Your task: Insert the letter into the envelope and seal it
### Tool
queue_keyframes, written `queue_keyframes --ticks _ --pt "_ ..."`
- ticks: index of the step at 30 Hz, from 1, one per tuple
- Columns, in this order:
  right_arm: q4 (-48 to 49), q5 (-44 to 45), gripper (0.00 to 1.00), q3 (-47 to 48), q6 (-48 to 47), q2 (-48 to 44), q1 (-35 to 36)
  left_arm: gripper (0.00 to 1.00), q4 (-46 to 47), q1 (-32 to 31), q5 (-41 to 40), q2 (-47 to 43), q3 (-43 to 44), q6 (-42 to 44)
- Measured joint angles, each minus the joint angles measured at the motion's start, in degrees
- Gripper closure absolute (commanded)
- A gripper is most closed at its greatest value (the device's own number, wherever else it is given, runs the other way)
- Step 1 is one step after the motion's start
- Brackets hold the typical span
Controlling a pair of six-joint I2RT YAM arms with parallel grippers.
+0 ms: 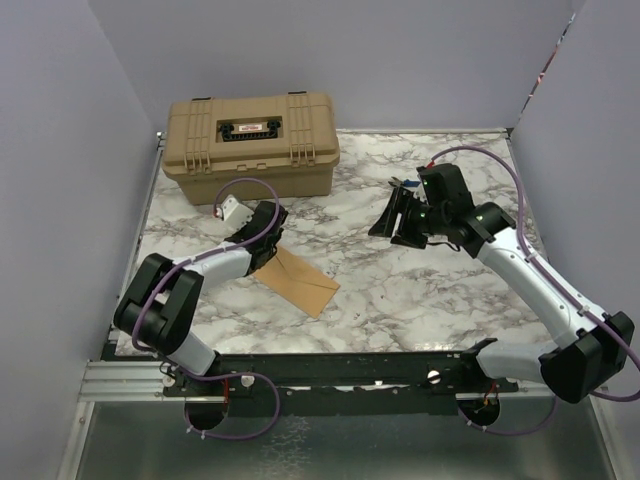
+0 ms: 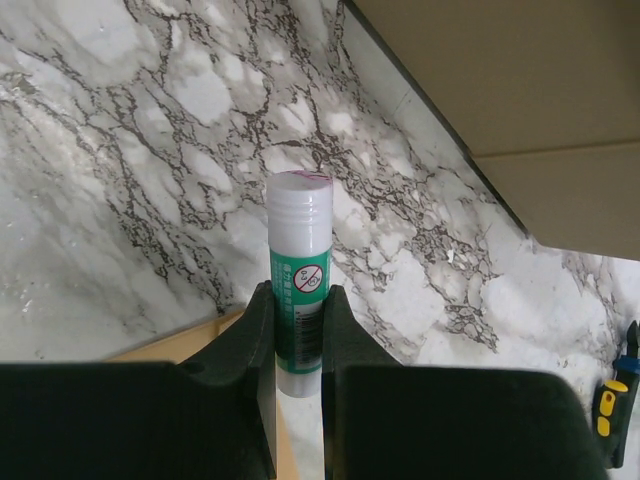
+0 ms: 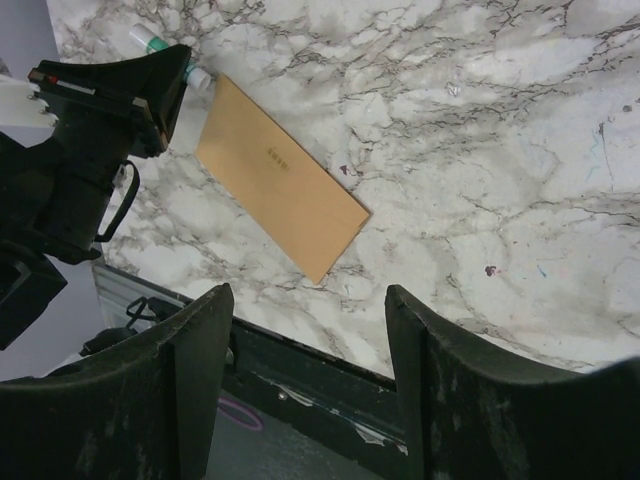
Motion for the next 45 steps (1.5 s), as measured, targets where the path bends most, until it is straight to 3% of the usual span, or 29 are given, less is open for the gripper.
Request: queue_keyframes --ticks 3,10,15,23,28,29,30,37,45 --pt "-0.02 -0.20 0.33 0.00 -0.11 -0.33 0.00 0.81 0.37 0.22 0.81 0.94 1.31 0.59" --pt "-0.07 -0.46 0.32 -0.15 -0.09 -1.40 0.00 0.71 0.55 0.28 2.05 1.51 2.08 1.42" --pt "-0.15 -0.44 0.32 -0.22 -0.09 -1.97 0.00 0.54 -1.29 0.26 2.19 1.14 2.47 2.47" --pt "-1.57 0.28 0.30 -0.22 -0.52 -2.05 0.00 0.40 -5.38 0.28 2.16 -6.43 3.74 7.56" --pt "-3.17 2.54 0.30 0.15 -0.50 -2.23 0.00 0.22 -10.32 0.28 2.16 -13.86 4.98 12.70" --pt "-4.04 3.32 0.29 0.48 -0.52 -2.23 0.00 0.04 -12.13 0.28 2.19 -15.76 5.81 14.43" --pt "-5.07 4.17 0.29 1.03 -0.52 -2.21 0.00 0.01 -13.57 0.26 2.19 -17.14 6.67 15.54" --pt "-11.06 11.96 0.28 8.04 -2.62 -1.99 0.00 0.01 -28.00 0.28 2.36 -29.09 17.97 25.33" --pt "-13.73 22.75 0.26 16.28 -7.89 -5.57 0.00 0.01 -45.05 0.26 -2.45 -35.63 36.15 35.85"
